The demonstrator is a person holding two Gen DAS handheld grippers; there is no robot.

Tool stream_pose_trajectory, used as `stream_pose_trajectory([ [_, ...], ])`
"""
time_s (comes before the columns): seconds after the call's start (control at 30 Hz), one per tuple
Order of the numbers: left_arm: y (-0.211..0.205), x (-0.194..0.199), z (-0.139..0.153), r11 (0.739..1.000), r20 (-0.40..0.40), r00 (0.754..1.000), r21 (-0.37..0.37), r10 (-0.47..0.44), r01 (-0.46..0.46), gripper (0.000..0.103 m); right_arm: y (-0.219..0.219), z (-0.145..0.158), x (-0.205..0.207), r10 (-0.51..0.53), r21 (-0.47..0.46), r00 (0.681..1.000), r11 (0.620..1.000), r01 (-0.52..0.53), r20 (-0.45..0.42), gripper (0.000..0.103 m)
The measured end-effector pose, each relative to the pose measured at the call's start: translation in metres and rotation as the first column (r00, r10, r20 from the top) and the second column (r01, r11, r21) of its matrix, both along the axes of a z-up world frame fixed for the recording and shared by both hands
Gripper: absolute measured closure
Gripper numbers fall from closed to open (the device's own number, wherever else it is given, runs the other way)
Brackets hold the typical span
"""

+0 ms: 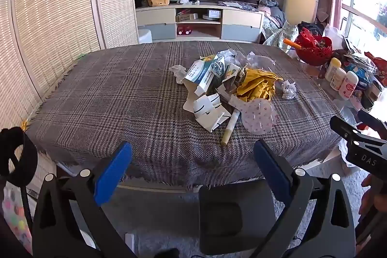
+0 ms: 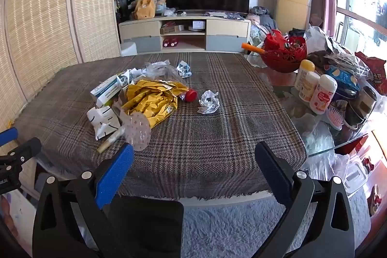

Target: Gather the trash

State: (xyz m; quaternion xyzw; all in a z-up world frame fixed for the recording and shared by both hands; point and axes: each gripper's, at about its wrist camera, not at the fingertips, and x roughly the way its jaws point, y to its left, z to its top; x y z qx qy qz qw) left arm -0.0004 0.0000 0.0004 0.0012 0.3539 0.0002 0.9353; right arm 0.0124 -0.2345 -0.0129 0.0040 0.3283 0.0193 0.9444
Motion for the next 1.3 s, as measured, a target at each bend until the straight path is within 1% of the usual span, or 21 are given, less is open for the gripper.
stream_pose_trajectory([
  [0.27, -0.002, 0.003, -0.003, 1.0, -0.016, 1.0, 0.0, -0.005, 0.005, 0.008, 0.0, -0.002, 0.0, 0.008, 0.005, 1.0, 1.0, -0.008, 0.004, 0.003],
  [0.3, -0.003, 0.004, -0.004, 1.0, -0.021, 1.0, -0.002, -0.007, 0.007, 0.008, -0.002, -0.01, 0.002, 0.005, 0.011, 1.0, 1.0, -0.005, -0.006, 0.003],
  [0.33, 0.0, 0.003, 0.005, 1.0, -0.016, 1.0, -0.007, -0.008, 0.008, 0.008, -0.002, -0.01, 0.001, 0.006, 0.016, 1.0, 1.0, -0.006, -0.007, 0.003],
  [0.5, 0.004, 0.008, 0.009, 1.0, -0.026, 1.0, -0.014, -0.008, 0.008, 0.008, -0.003, -0.006, 0.002, 0.002, 0.027, 1.0, 1.0, -0.001, -0.021, 0.003],
  [0.57, 0.001, 0.004, 0.0, 1.0, -0.01, 1.0, -0.008, -0.003, 0.003, 0.008, -0.004, -0.005, 0.003, 0.005, 0.03, 1.0, 1.0, -0.004, -0.025, 0.003],
  [1.3, -0.002, 0.003, -0.004, 1.0, -0.012, 1.0, 0.0, -0.004, 0.004, 0.008, -0.004, -0.007, 0.003, 0.01, 0.034, 0.999, 0.999, -0.009, -0.035, 0.003],
])
